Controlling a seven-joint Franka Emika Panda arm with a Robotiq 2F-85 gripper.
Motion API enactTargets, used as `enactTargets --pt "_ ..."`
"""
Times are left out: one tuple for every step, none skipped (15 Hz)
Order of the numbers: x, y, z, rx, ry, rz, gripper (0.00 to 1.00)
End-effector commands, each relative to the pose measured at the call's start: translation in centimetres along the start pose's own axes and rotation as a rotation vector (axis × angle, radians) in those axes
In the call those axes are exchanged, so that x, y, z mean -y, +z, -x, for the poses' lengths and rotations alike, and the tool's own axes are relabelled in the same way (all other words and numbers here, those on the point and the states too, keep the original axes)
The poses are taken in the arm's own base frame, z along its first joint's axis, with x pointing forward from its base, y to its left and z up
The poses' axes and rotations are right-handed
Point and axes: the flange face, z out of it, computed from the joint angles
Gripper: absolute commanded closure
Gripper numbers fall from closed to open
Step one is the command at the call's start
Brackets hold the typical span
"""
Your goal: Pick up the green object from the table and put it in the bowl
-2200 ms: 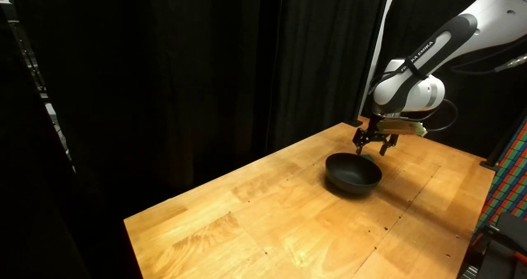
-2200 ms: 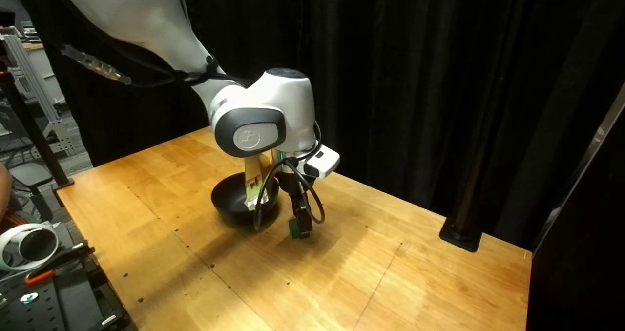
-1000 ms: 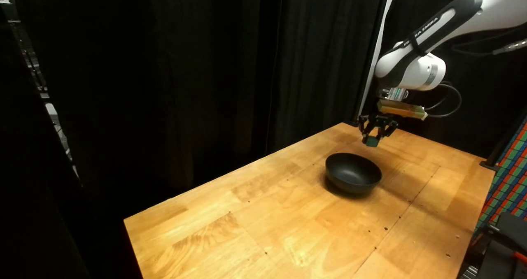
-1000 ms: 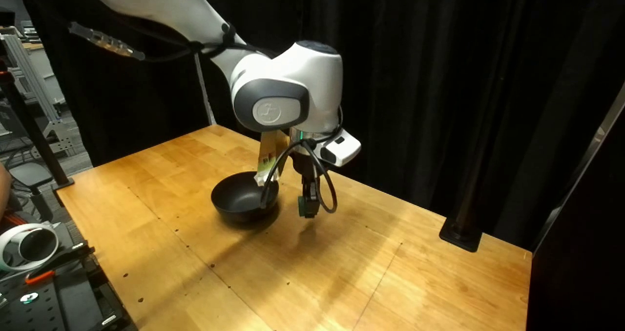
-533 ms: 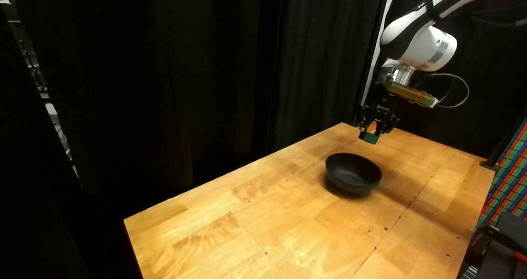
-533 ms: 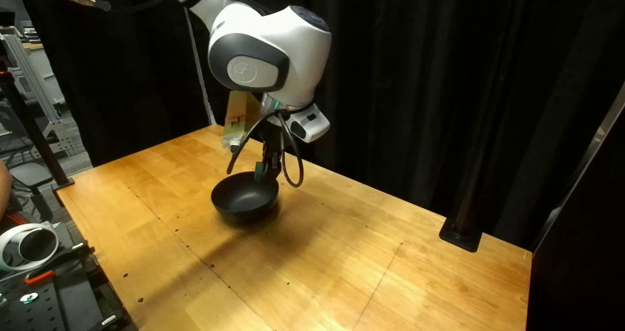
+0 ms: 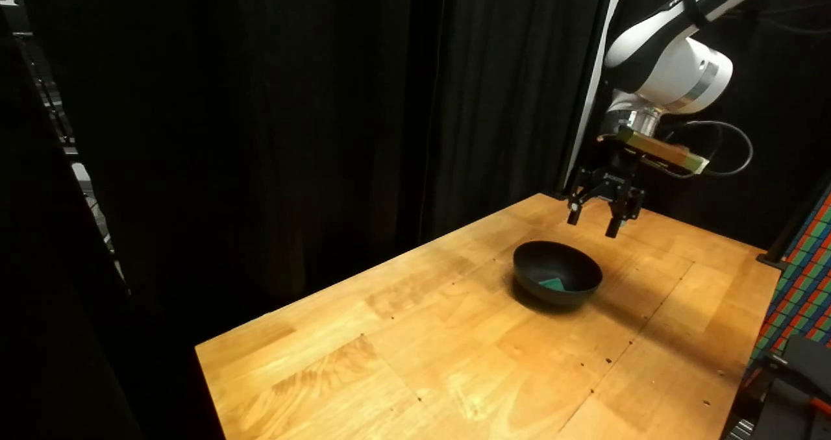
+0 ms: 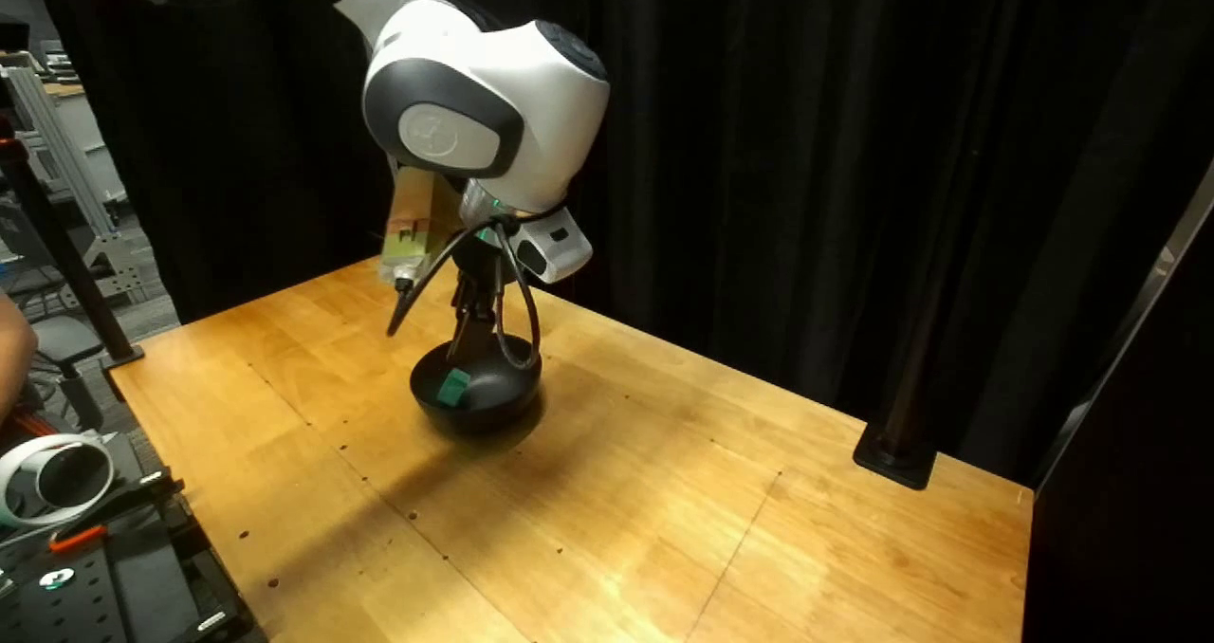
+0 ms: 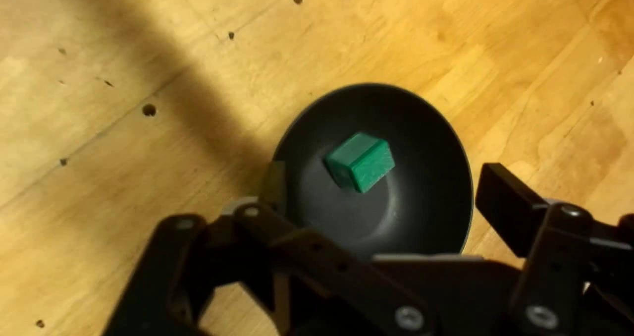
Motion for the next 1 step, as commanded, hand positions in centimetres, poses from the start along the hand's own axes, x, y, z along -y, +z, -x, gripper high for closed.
enactTargets --pt "-2.07 -4.94 3.76 0.063 -0.021 -0.017 0.0"
